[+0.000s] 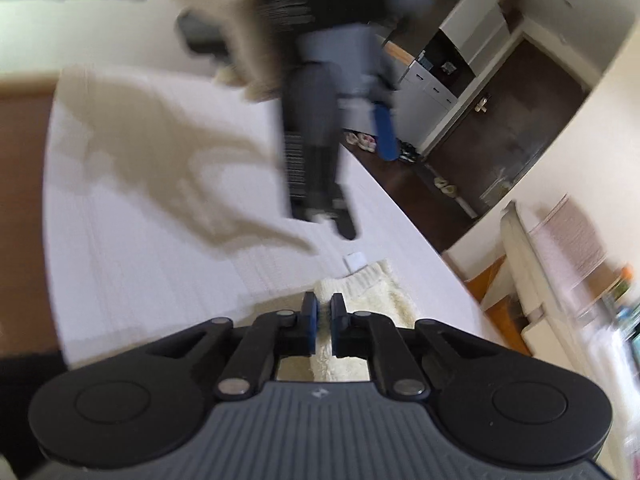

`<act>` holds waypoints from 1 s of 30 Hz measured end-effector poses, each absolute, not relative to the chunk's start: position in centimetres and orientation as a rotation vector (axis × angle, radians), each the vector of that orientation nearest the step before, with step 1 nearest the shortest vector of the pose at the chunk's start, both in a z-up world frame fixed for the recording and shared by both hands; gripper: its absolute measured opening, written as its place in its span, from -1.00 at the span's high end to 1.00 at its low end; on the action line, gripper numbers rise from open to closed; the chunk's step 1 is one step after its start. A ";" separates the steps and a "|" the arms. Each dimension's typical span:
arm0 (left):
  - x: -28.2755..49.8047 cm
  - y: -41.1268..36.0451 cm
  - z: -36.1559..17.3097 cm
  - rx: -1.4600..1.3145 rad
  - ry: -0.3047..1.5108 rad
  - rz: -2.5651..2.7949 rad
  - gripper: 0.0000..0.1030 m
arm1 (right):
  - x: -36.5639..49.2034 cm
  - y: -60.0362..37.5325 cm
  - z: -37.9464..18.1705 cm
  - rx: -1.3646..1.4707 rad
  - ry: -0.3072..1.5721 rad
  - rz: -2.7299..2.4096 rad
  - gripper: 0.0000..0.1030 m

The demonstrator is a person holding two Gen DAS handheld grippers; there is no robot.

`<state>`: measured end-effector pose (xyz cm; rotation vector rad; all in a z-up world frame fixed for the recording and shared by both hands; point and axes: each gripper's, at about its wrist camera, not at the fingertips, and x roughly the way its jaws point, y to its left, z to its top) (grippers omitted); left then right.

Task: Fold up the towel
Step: 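Grasp the strip end with the left gripper while the right gripper grasps the other end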

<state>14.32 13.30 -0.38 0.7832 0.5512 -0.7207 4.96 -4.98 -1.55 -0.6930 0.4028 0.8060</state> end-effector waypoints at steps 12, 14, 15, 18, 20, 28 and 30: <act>7.5 7.7 -1.6 0.924 0.417 -1.046 -0.42 | 4.2 -18.1 3.9 -0.348 0.488 1.007 0.86; 6.5 6.7 -1.9 0.963 0.409 -1.075 -0.35 | 4.1 -20.0 4.1 -0.311 0.502 1.027 0.86; 5.7 6.0 -2.1 0.992 0.401 -1.098 -0.35 | 4.0 -20.7 4.1 -0.293 0.508 1.030 0.86; 4.0 4.9 -2.2 1.035 0.374 -1.122 -0.28 | 3.5 -22.9 4.2 -0.252 0.520 1.049 0.86; 3.3 4.1 -2.5 1.072 0.368 -1.131 -0.13 | 3.3 -24.1 4.4 -0.238 0.524 1.066 0.86; 1.4 2.0 -2.4 1.099 0.455 -1.197 0.85 | 1.8 -26.1 4.1 -0.287 0.531 1.079 0.86; 1.2 1.5 -2.1 1.099 0.470 -1.216 0.86 | 0.8 -25.6 3.5 -0.355 0.523 1.065 0.85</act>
